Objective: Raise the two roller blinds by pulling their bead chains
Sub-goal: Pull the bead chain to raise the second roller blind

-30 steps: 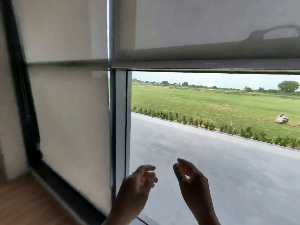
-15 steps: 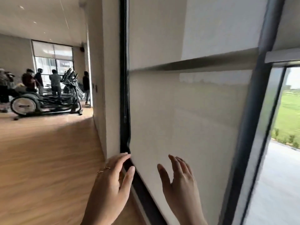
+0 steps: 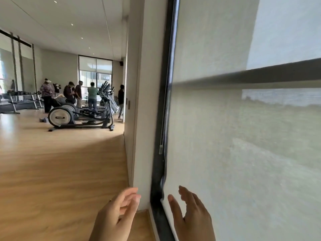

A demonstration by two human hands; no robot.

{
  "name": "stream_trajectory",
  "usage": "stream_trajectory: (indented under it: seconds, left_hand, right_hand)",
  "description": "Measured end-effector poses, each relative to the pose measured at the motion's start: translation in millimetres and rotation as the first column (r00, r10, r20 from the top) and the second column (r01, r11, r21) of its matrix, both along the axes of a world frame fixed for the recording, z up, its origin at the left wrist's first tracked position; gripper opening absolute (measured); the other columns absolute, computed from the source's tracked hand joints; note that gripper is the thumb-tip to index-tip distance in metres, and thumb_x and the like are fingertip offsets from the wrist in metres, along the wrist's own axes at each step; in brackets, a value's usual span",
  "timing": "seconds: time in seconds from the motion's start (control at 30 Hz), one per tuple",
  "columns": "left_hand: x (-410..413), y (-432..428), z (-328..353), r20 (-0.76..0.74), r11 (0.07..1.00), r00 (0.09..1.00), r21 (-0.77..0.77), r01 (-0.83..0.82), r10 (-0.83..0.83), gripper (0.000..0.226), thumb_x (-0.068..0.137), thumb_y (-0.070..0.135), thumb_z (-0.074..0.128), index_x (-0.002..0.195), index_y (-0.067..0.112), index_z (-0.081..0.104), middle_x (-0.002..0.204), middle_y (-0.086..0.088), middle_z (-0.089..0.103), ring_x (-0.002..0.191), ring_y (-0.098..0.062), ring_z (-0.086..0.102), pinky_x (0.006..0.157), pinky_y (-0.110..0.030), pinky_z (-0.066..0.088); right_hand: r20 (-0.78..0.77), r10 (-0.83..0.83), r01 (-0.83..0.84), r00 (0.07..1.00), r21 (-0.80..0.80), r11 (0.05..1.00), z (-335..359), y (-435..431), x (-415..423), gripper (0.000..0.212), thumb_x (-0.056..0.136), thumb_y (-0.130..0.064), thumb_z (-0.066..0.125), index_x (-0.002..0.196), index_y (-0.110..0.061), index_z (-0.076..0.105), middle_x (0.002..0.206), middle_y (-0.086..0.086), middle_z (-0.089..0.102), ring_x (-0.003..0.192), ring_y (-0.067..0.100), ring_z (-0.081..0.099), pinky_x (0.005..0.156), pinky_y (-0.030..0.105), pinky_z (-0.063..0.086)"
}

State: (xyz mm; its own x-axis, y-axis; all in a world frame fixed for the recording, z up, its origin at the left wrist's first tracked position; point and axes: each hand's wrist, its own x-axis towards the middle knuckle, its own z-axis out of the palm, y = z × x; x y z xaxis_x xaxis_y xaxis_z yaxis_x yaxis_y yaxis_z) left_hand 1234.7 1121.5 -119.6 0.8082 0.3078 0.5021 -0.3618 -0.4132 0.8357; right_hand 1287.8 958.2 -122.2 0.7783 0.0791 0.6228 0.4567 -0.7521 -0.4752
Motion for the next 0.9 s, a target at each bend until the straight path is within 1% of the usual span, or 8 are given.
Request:
stream_trajectory:
  seconds: [0.07, 0.17, 0.3, 0.4, 0.5, 0.7, 0.8, 0.9]
  left_hand:
    - [60.1, 21.8, -4.9, -0.027, 0.999, 0.999, -0.023, 0.030, -0.031, 0.030, 0.067, 0.061, 0.051, 0.090, 0.046, 0.064, 0.088, 0.028, 0.070, 0.087, 0.007, 0.064, 0.074, -0.012, 0.050]
    - [150.5, 54.8, -5.5, -0.036, 0.999, 0.998, -0.018, 0.048, -0.049, 0.043, 0.061, 0.068, 0.046, 0.092, 0.043, 0.062, 0.092, 0.021, 0.072, 0.087, 0.000, 0.066, 0.082, -0.030, 0.054]
    - [271.5, 94.0, 10.6, -0.061, 0.995, 0.993, 0.014, 0.101, -0.100, 0.027, 0.076, 0.061, 0.055, 0.095, 0.041, 0.059, 0.090, 0.019, 0.072, 0.085, 0.004, 0.064, 0.081, -0.027, 0.053]
    - [362.4, 112.4, 13.3, -0.090, 0.989, 0.985, -0.016, 0.149, -0.150, 0.010, 0.087, 0.038, 0.053, 0.097, 0.038, 0.058, 0.094, 0.013, 0.071, 0.085, 0.004, 0.064, 0.080, -0.023, 0.053]
    - [439.2, 122.4, 7.0, -0.158, 0.980, 0.968, -0.070, 0.185, -0.194, 0.014, 0.090, 0.026, 0.051, 0.100, 0.031, 0.059, 0.093, 0.014, 0.070, 0.080, 0.004, 0.064, 0.076, -0.017, 0.051]
    - [610.5, 158.8, 13.1, -0.133, 0.977, 0.968, -0.047, 0.208, -0.213, 0.012, 0.089, 0.027, 0.053, 0.096, 0.033, 0.060, 0.088, 0.026, 0.069, 0.079, 0.003, 0.065, 0.079, -0.025, 0.052]
    - [696.9, 168.3, 34.1, -0.099, 0.980, 0.976, -0.063, 0.189, -0.195, 0.012, 0.089, 0.027, 0.053, 0.097, 0.031, 0.061, 0.086, 0.014, 0.072, 0.082, -0.001, 0.066, 0.079, -0.028, 0.054]
    - [783.8, 174.8, 57.0, -0.074, 0.967, 0.971, -0.133, 0.218, -0.229, 0.011, 0.090, 0.026, 0.053, 0.096, 0.028, 0.062, 0.095, 0.005, 0.070, 0.091, -0.013, 0.066, 0.085, -0.036, 0.053]
  right_hand:
    - [-0.032, 0.021, -0.018, 0.999, 0.086, 0.996, -5.4, 20.2, 55.0, 0.085, 0.076, -0.081, 0.012, 0.099, -0.021, 0.068, 0.086, -0.008, 0.074, 0.068, 0.007, 0.068, 0.055, 0.017, 0.049]
    - [-0.115, 0.055, -0.032, 0.992, 0.190, 0.981, -7.9, 50.9, 136.9, 0.108, 0.053, -0.094, 0.004, 0.114, -0.025, 0.059, 0.104, -0.010, 0.068, 0.080, 0.005, 0.064, 0.076, 0.023, 0.052]
    - [-0.214, 0.104, -0.061, 0.971, 0.201, 0.978, 9.3, 97.7, 243.1, 0.059, 0.080, -0.067, 0.040, 0.115, -0.023, 0.057, 0.108, -0.007, 0.067, 0.087, 0.008, 0.064, 0.083, 0.023, 0.051]
    - [-0.221, 0.122, -0.068, 0.968, 0.236, 0.969, 9.8, 126.0, 326.0, 0.065, 0.076, -0.074, 0.035, 0.104, -0.020, 0.060, 0.091, -0.009, 0.065, 0.083, 0.012, 0.066, 0.079, 0.028, 0.054]
    - [-0.254, 0.111, -0.046, 0.961, 0.250, 0.967, 5.7, 146.2, 402.0, 0.036, 0.088, -0.045, 0.050, 0.110, -0.017, 0.059, 0.101, -0.002, 0.069, 0.090, 0.014, 0.066, 0.082, 0.030, 0.053]
    - [-0.224, 0.076, 0.003, 0.972, 0.332, 0.943, 1.1, 183.4, 576.4, 0.038, 0.089, -0.042, 0.051, 0.115, -0.015, 0.058, 0.104, -0.001, 0.069, 0.090, 0.014, 0.065, 0.082, 0.028, 0.050]
    - [-0.229, 0.096, -0.005, 0.969, 0.366, 0.931, 14.9, 197.4, 666.1, 0.035, 0.089, -0.040, 0.052, 0.113, -0.014, 0.059, 0.092, -0.004, 0.066, 0.084, 0.013, 0.061, 0.076, 0.022, 0.046]
    - [-0.191, 0.061, 0.029, 0.980, 0.439, 0.898, 38.2, 208.8, 760.2, 0.032, 0.090, -0.037, 0.053, 0.108, -0.012, 0.061, 0.091, 0.002, 0.068, 0.087, 0.022, 0.064, 0.079, 0.029, 0.049]
